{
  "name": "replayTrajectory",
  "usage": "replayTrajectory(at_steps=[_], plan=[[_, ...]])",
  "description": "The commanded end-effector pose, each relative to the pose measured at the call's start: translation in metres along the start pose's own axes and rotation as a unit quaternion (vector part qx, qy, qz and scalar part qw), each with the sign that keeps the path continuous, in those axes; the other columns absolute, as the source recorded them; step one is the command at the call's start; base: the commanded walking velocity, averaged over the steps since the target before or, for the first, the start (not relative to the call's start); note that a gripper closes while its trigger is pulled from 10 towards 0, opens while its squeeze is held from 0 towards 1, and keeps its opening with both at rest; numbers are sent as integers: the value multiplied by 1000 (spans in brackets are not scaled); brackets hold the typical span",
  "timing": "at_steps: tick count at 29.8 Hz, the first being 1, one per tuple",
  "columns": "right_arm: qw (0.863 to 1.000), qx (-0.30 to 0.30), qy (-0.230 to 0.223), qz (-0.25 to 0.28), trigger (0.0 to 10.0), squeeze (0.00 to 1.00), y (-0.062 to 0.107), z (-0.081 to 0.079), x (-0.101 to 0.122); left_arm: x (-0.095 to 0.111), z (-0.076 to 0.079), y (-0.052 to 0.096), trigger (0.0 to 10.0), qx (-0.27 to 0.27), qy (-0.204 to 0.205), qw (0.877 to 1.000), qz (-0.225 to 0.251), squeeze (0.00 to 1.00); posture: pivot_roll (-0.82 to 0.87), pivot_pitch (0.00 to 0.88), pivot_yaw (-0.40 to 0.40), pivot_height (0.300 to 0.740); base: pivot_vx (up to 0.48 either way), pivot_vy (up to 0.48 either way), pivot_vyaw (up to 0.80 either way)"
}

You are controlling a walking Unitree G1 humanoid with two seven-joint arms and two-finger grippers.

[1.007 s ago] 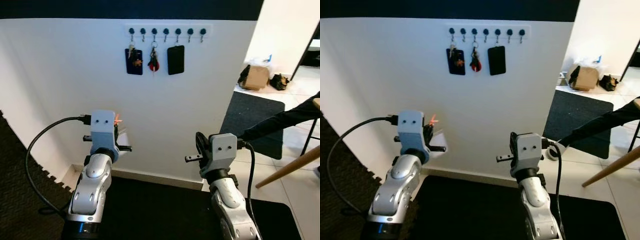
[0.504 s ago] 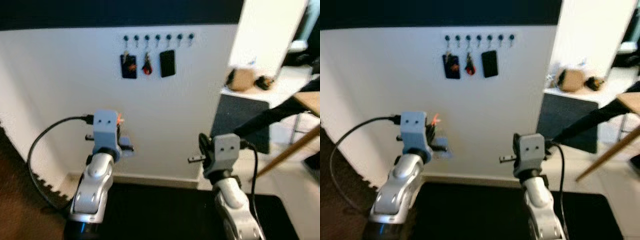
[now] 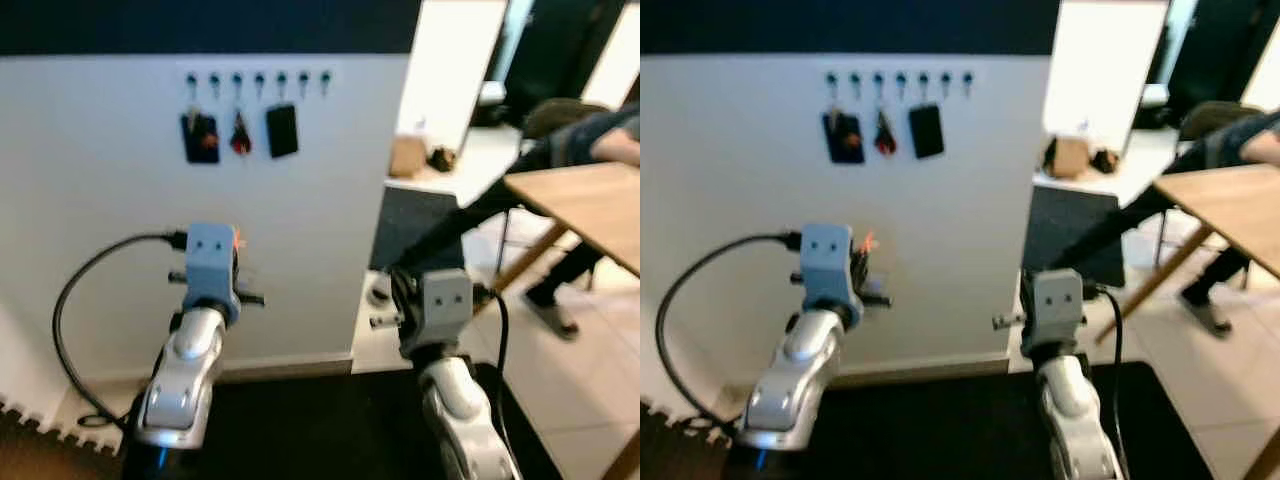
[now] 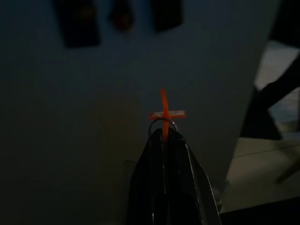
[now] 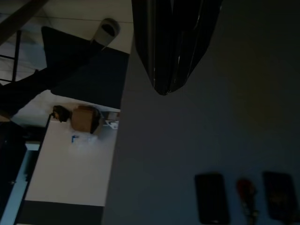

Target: Hang keys on a hook

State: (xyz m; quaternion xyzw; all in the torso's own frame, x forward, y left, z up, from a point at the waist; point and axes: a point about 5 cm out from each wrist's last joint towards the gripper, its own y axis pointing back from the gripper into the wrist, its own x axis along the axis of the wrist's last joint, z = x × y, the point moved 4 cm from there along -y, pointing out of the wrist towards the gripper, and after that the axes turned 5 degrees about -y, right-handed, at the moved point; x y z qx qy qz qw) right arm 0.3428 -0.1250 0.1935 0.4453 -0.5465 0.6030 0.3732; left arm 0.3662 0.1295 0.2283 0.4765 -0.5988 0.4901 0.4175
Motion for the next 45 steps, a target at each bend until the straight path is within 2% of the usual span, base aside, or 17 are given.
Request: replayTrajectory(at_steps=[1,29,42,45], plan=[[1000,0,-2,-6,10000,0,1,0,-3,-4,-5,3,10000,8,-2,1000,-5,0,47,142,67,740,0,0,0],[1000,2,-4,-6,10000,0,1,-2,-3,-3,-8,2,10000,11,-17,1000,-1,0,51,144,67,740,0,0,0],[1000,2,-5,-7,10000,0,0,-2,-3,-5,-9,2,10000,14,-25,1000,-4,0,51,145,65,740,203,-376,0],[1000,3,-4,-7,10000,0,0,-2,-3,-7,-9,2,10000,16,-23,1000,-10,0,51,145,65,740,0,0,0]])
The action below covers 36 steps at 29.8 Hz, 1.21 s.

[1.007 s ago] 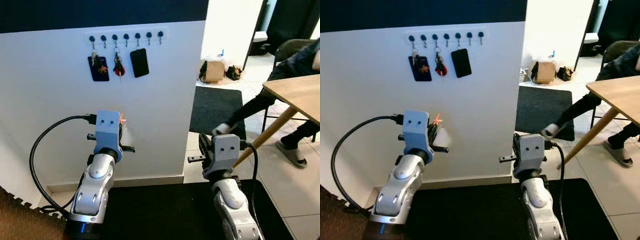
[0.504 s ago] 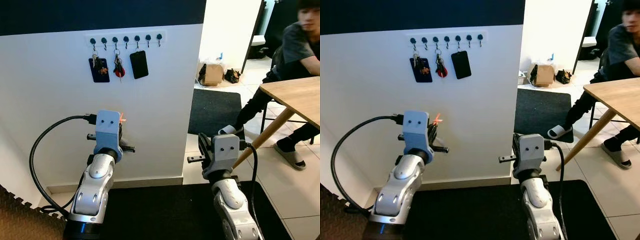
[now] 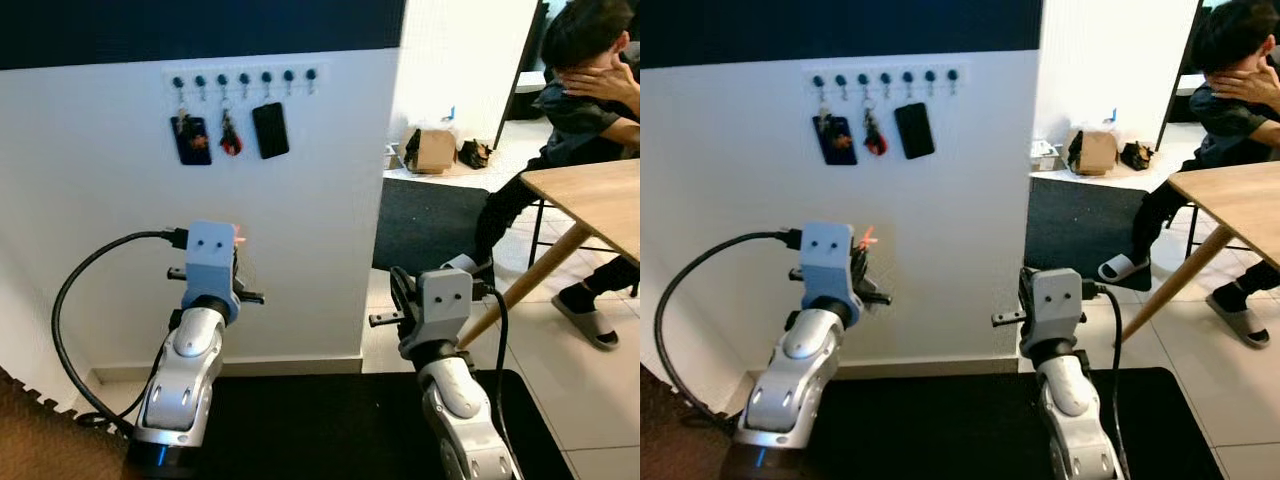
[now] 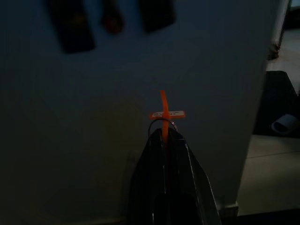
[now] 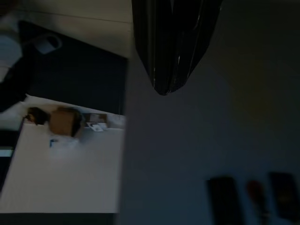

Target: Hang keys on a hook

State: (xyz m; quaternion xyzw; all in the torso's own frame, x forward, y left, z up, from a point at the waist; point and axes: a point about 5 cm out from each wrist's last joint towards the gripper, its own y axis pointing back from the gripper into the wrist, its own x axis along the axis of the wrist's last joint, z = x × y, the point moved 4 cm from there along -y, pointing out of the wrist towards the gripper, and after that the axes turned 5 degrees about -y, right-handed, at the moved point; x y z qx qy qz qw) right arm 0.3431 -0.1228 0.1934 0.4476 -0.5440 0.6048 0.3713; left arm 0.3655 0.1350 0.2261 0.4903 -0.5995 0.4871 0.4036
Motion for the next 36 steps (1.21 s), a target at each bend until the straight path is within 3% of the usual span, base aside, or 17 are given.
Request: replayTrajectory(at_steps=[1,36], plan=[[1000,-2,-4,-6,10000,0,1,0,-3,-5,-4,1,10000,8,-5,1000,-10,0,51,145,65,740,0,0,0],[1000,3,-3,-2,10000,0,-1,-1,-1,-2,-9,-2,10000,22,-19,1000,-2,0,49,137,65,740,0,0,0]])
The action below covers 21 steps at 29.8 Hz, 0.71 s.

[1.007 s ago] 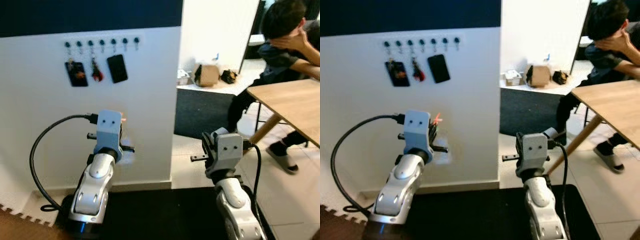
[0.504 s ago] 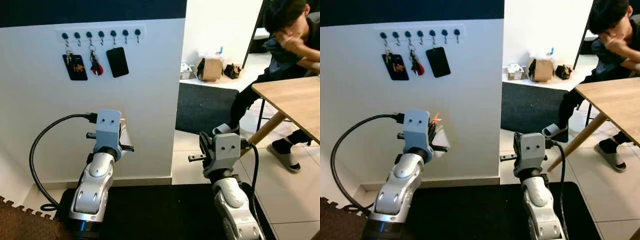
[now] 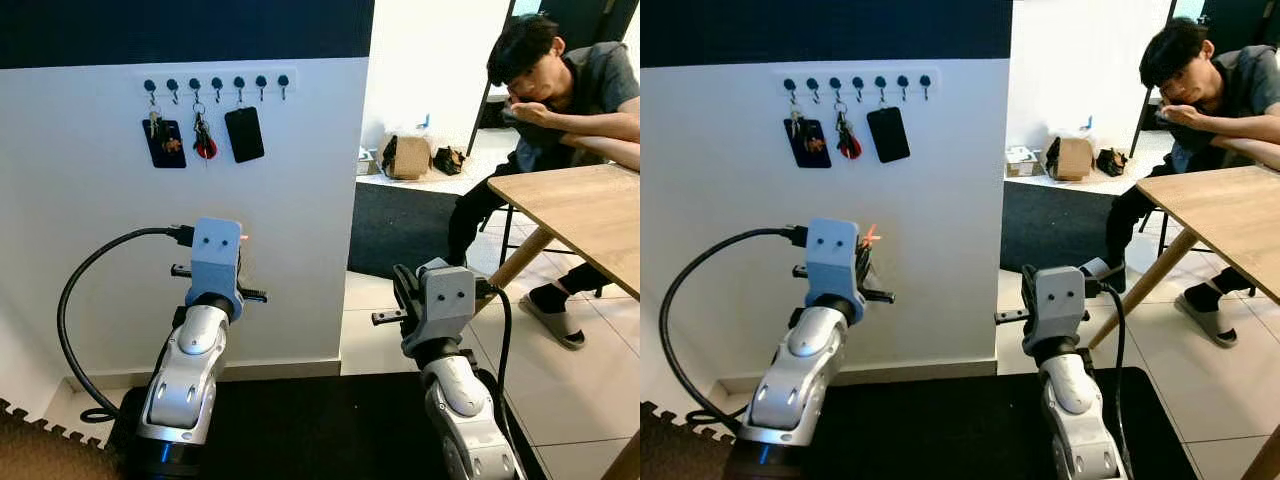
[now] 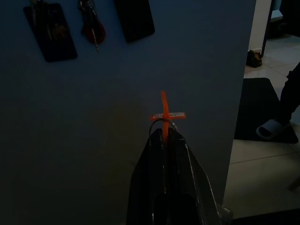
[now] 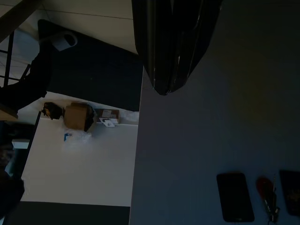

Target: Hang keys on a hook

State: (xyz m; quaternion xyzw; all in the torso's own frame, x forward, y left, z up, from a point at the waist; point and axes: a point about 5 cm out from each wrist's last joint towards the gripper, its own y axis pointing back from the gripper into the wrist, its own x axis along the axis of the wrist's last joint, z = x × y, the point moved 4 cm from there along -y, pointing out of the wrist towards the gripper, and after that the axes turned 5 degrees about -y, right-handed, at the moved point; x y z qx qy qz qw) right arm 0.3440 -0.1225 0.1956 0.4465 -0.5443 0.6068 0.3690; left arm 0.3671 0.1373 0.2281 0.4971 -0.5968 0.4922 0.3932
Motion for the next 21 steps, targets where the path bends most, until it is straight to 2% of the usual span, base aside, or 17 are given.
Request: replayTrajectory(at_steps=[1,9,12,21], plan=[[1000,2,-3,-4,10000,0,1,-1,-3,-4,-7,0,10000,12,-13,1000,-6,0,49,137,65,740,0,0,0],[1000,5,-3,-2,10000,0,1,-2,-1,-7,-11,0,10000,24,-11,1000,-14,0,51,141,64,740,0,0,0],[1000,11,6,2,10000,0,2,-4,0,-12,-19,2,10000,44,15,999,-20,0,50,142,66,740,0,0,0],[1000,7,8,-1,10000,0,4,0,-2,-23,-19,12,10000,32,29,999,-27,0,51,146,64,740,0,0,0]])
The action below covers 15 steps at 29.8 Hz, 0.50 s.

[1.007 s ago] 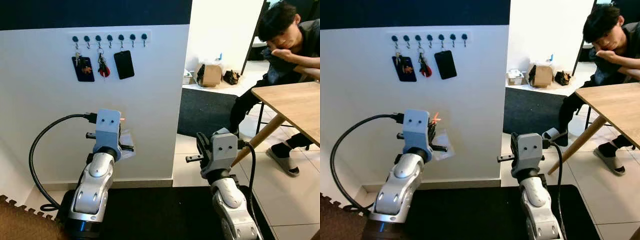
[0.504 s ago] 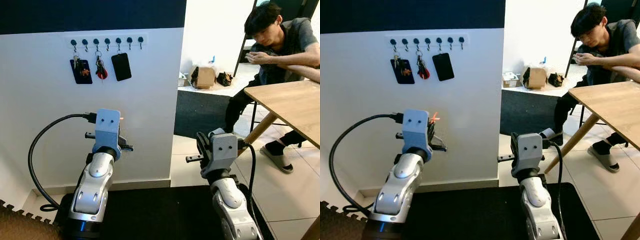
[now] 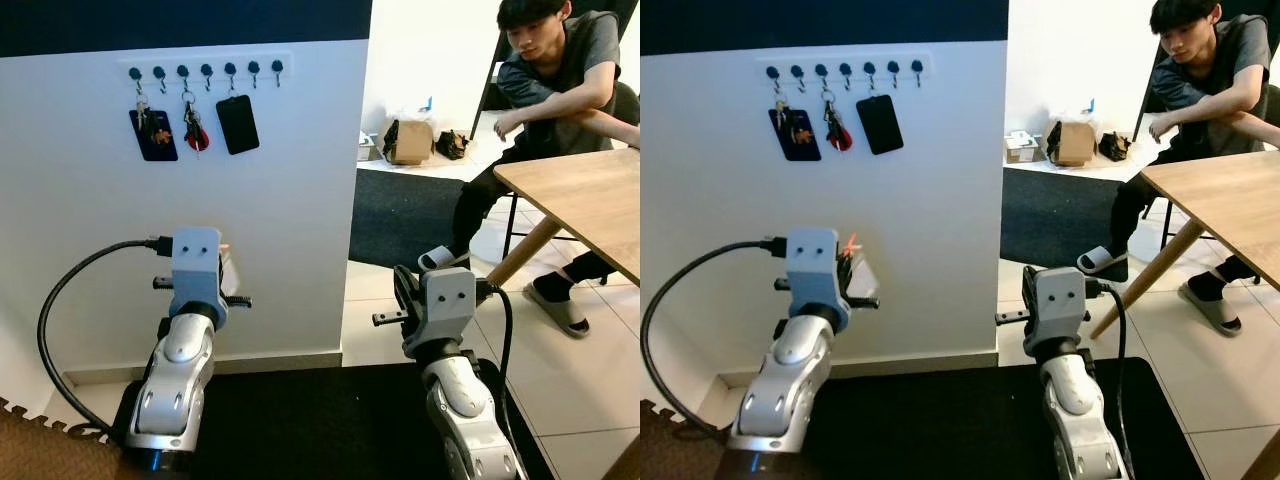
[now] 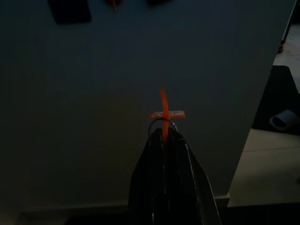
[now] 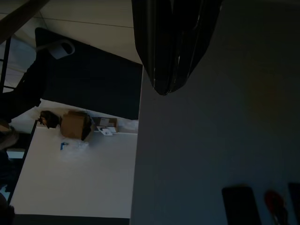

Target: Hang keys on a hook

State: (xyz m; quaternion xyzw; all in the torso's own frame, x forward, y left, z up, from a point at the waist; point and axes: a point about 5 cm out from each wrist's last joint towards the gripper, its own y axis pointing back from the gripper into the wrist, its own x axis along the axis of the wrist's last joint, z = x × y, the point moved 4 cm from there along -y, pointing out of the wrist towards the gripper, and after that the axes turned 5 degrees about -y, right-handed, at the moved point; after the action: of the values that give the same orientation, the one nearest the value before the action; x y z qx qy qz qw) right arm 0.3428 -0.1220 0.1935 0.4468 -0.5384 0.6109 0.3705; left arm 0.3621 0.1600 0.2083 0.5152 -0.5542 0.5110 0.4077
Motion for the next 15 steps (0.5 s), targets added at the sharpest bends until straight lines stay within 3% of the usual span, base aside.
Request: replayTrajectory(at_steps=[1,10,15], plan=[[1000,2,3,1,10000,0,3,0,-1,-1,-1,3,10000,1,3,1000,4,0,51,146,64,740,0,0,0],[1000,2,4,-6,10000,0,4,0,-5,-8,-4,7,10000,4,-8,1000,1,0,56,146,62,740,0,0,0],[1000,-5,11,-22,10000,0,12,5,-16,-20,-17,14,10000,33,-16,999,-2,0,57,148,62,740,0,0,0]])
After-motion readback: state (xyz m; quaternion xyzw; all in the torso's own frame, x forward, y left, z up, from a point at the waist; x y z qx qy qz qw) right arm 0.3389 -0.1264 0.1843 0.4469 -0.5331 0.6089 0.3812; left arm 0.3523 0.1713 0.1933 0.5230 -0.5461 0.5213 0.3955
